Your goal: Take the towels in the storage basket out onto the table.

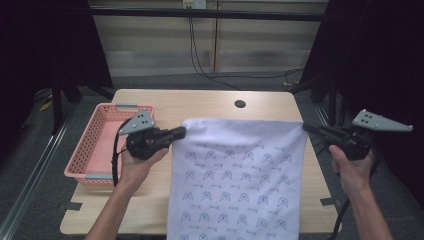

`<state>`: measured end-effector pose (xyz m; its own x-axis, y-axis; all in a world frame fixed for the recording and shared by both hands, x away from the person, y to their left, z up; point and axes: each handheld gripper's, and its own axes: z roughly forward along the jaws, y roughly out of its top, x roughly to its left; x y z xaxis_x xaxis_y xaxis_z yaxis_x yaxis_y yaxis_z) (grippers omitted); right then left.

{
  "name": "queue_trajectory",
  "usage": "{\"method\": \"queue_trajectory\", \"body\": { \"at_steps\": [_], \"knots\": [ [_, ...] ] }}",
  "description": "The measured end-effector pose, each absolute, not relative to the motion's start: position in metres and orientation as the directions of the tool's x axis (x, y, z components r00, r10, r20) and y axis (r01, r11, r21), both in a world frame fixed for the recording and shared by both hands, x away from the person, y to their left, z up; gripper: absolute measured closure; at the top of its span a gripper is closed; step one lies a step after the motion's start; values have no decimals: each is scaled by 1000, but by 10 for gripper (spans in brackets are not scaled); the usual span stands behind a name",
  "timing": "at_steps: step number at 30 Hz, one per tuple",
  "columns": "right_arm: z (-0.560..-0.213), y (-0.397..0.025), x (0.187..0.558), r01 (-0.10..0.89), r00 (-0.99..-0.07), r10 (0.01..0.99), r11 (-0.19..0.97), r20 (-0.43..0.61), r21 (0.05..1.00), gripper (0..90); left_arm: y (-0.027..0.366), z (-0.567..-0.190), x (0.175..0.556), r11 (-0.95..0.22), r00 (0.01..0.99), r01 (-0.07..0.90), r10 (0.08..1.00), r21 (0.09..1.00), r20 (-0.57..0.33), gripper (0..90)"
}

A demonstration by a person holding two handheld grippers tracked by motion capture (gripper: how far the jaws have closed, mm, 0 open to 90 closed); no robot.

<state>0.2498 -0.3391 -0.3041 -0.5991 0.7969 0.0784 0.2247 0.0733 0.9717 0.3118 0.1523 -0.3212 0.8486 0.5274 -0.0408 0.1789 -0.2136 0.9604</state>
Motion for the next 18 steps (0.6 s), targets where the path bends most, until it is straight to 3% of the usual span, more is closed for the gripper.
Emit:
{"method": "queue_trajectory", "body": {
  "at_steps": [8,13,18],
  "knots": [
    [-243,-347,268,99,-581,813,25,38,995,874,162,-268,338,-140,806,109,592,984,-5,878],
    [-236,-346,310,145,-556,829,25,61,989,874,156,-267,368,-150,777,141,630,979,-15,879],
    [-258,-340,363,228,-525,845,24,103,973,874,149,-291,408,-192,738,224,674,956,-37,878]
  ]
}}
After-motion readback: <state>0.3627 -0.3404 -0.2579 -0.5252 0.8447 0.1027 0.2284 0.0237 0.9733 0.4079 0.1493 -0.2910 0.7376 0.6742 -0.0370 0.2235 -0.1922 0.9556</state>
